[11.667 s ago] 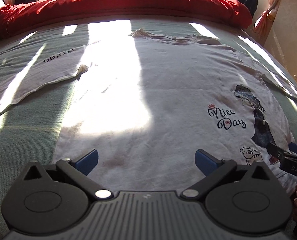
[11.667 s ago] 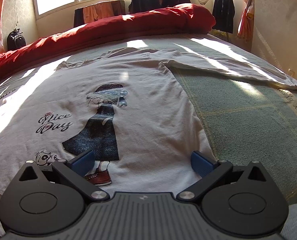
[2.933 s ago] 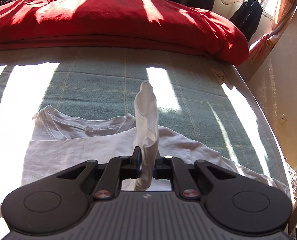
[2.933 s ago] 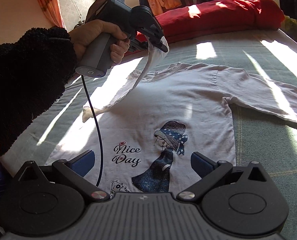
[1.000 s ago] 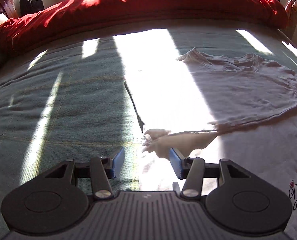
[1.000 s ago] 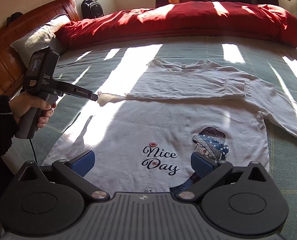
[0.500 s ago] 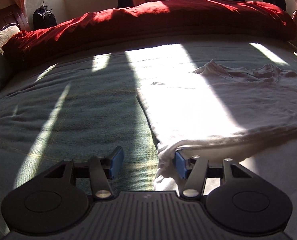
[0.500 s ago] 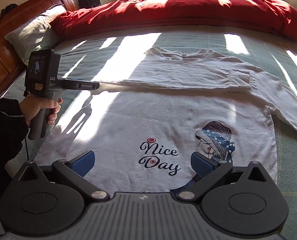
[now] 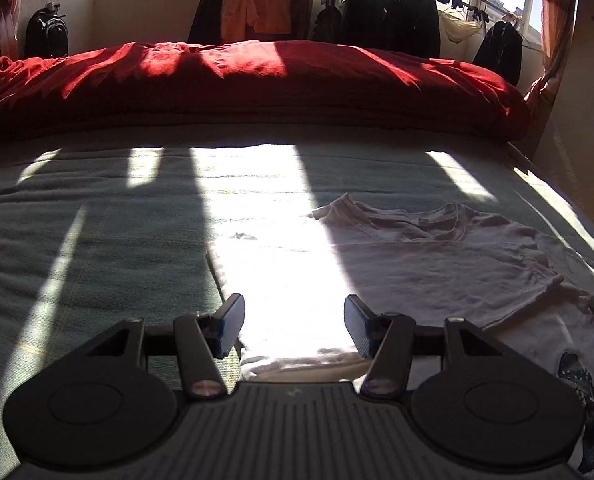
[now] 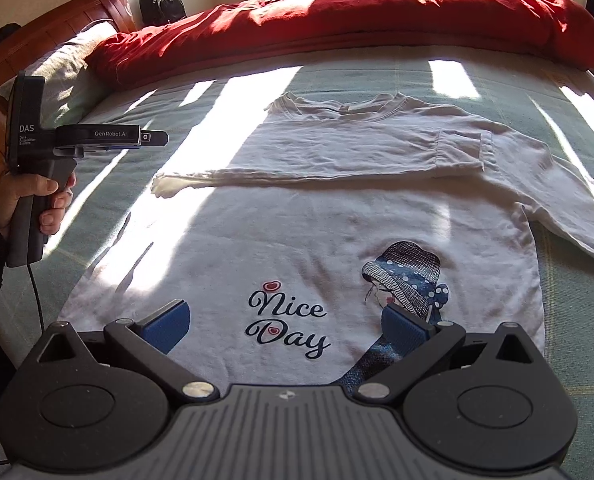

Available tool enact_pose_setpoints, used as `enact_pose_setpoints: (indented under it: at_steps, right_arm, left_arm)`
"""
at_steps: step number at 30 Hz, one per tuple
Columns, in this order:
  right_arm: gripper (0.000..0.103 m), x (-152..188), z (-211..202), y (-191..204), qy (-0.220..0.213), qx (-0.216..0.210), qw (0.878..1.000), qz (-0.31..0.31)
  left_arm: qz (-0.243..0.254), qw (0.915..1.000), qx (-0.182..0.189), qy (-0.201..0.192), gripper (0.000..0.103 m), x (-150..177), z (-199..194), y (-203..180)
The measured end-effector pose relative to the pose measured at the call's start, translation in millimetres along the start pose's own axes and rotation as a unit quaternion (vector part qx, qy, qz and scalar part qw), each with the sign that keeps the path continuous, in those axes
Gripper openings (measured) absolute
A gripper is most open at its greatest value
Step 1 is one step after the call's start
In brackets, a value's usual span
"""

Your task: Fold clothes

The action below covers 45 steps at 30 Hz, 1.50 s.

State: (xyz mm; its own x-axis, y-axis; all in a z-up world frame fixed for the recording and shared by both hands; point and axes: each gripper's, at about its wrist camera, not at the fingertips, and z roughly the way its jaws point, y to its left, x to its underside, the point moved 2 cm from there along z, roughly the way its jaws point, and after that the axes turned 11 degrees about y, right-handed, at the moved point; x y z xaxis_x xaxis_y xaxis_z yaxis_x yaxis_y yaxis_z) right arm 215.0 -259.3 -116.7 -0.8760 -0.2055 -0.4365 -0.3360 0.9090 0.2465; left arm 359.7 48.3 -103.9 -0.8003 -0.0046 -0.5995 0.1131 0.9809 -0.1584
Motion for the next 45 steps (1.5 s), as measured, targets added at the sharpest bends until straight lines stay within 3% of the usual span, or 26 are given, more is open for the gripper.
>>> enact_pose_setpoints:
  at_steps: [4, 7, 12, 17, 20, 25, 30, 33, 38, 41, 45]
  right_arm:
    - [0.103, 0.8, 1.8, -6.0, 0.002, 0.0, 1.0, 0.003]
    - [0.103, 2.5, 2.4, -13.6, 0.003, 0.001, 1.0, 0.007]
    - [0.103, 5.5, 13.9, -31.9, 0.01, -0.007, 1.0, 0.028]
    - [0.103, 9.2, 31.2, -40.9, 0.026, -0.004, 0.999, 0.035]
    - [0.103, 12.3, 36.0, -42.4, 0.032, -0.004, 0.999, 0.038]
    - [0.103, 18.0, 40.2, -40.9, 0.039, 0.004, 0.999, 0.026]
    - [0.103, 22.4, 43.5, -43.4, 0.034, 0.002, 0.999, 0.03]
    - [0.103, 25.1, 47.0, -44.1, 0.025, 0.005, 0.999, 0.034]
    - [0.103, 25.7, 53.4, -31.8, 0.031, 0.047, 0.998, 0.01]
    - [0.103, 24.3, 58.3, -21.5, 0.05, 0.082, 0.995, -0.014]
    - [0.103, 20.4, 60.2, -20.1, 0.064, 0.091, 0.994, -0.013]
  left_arm:
    - [-0.019, 0.9993, 0.022, 0.024, 0.056, -8.4, 42.3, -8.2]
    - [-0.045, 0.9981, -0.006, 0.042, 0.054, -0.7, 64.0, 3.8]
    - [-0.072, 0.9962, -0.013, 0.047, 0.053, 10.9, 55.2, 25.5]
    - [-0.064, 0.9978, -0.005, 0.017, 0.054, -15.5, 48.1, 24.9]
    - [-0.063, 0.9978, -0.011, 0.02, 0.055, -30.4, 67.6, 19.9]
    - [-0.064, 0.9956, -0.044, 0.053, 0.055, -28.4, 98.2, 19.6]
    - [-0.042, 0.9956, -0.061, 0.056, 0.054, -23.0, 81.8, 11.8]
    - [0.006, 0.9974, -0.059, 0.041, 0.055, -20.2, 58.9, -8.0]
    - [0.051, 0.9959, -0.053, 0.053, 0.057, -2.9, 48.1, -33.3]
    - [0.054, 0.9941, -0.059, 0.074, 0.057, 9.9, 55.1, -34.8]
    - [0.025, 0.9942, -0.055, 0.089, 0.058, 26.6, 55.2, -26.3]
